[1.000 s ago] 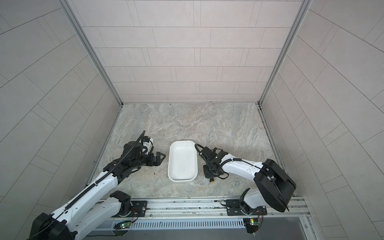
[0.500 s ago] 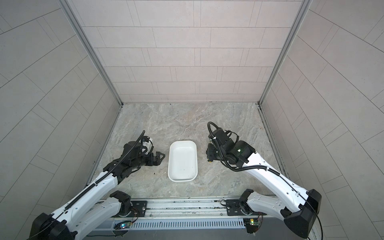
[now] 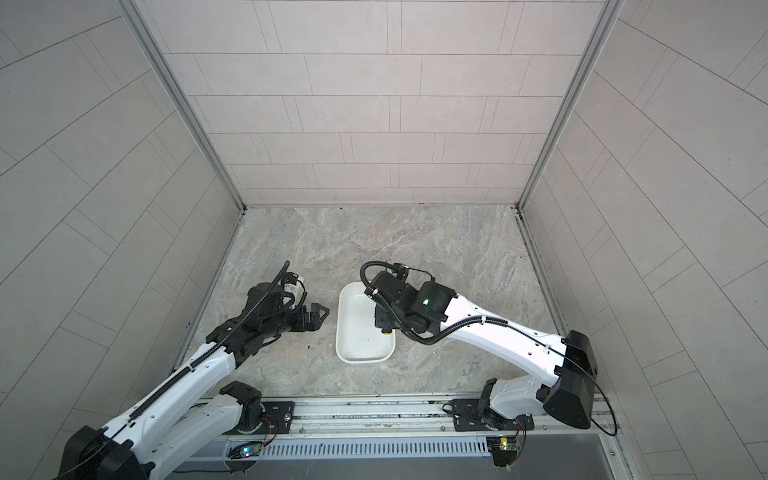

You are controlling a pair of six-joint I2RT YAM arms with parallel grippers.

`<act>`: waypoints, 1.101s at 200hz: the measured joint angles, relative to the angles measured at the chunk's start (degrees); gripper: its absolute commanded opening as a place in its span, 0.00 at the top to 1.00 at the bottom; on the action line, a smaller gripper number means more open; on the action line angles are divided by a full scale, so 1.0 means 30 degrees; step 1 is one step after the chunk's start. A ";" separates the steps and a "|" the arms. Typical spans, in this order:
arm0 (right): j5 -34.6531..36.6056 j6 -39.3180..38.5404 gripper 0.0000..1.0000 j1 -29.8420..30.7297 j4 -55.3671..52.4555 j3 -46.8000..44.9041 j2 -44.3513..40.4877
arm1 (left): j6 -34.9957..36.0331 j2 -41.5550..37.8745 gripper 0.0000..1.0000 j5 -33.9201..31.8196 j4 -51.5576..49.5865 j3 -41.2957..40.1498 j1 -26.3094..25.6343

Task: Put the screwdriver in the bin
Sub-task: Place the screwdriver into the bin.

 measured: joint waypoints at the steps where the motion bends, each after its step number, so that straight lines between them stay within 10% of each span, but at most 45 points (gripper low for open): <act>1: 0.0000 0.0007 1.00 0.0036 0.0015 0.0015 0.0044 | 0.0000 0.0000 0.00 -0.0007 0.0000 0.0000 0.0000; 220: -0.1639 0.0291 1.00 0.0896 0.3016 -0.0131 0.7031 | 0.0015 -0.0226 0.00 -0.0321 -0.0153 0.0000 0.0000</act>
